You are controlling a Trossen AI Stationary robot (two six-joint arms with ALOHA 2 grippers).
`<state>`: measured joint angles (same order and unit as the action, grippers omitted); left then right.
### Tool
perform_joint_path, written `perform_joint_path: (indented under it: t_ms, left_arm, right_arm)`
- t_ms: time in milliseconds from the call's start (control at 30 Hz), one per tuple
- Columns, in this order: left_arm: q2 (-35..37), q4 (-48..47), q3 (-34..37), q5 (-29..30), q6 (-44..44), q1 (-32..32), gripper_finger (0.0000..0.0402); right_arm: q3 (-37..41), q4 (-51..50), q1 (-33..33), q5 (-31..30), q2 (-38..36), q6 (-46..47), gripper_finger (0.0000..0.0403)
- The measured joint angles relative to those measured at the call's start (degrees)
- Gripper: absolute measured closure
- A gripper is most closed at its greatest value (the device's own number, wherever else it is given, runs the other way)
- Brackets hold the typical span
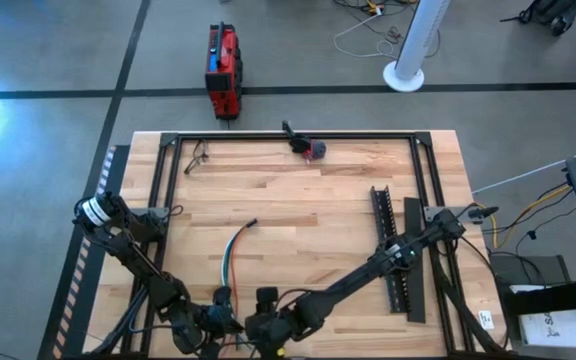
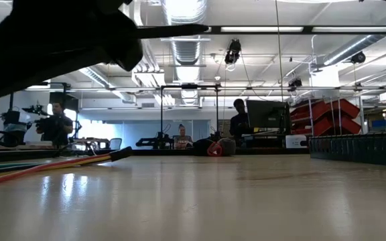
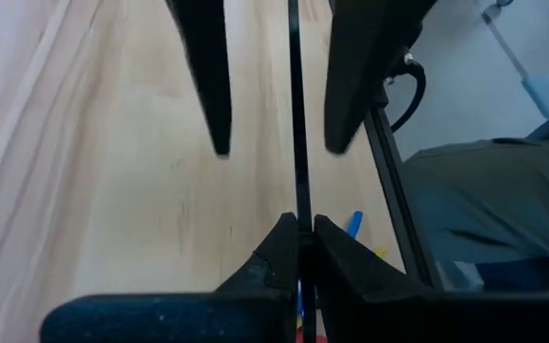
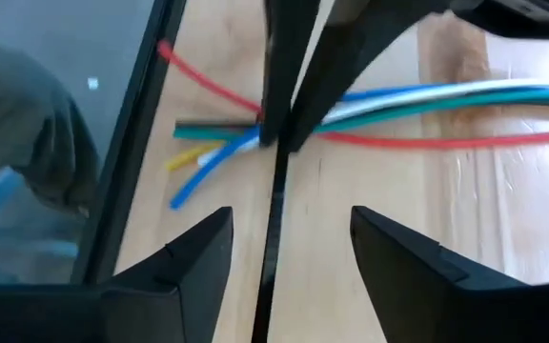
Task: Ziptie cables
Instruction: Close the cables together using a zip tie
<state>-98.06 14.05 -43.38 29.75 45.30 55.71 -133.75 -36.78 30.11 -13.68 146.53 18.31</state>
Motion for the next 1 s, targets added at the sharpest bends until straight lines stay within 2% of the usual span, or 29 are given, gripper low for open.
perform_joint_path:
  t_ms: [267, 800, 1000]
  left_arm:
    - [0.0, -0.07, 0.0, 1.53, -1.98, 0.01, 0.0399]
    - [0.0, -0.51, 0.0, 2.39, -2.34, 0.01, 0.0399]
    - [0.0, -0.45, 0.0, 2.37, -2.35, 0.04, 0.0399]
  right_arm:
    - [0.7, 3.08, -0.5, -0.03, 0.08, 2.85, 0.0248]
    - [3.28, 4.54, -0.76, 0.62, 0.06, 5.02, 0.0365]
    - [3.28, 6.49, -0.79, 1.94, 0.06, 4.7, 0.0366]
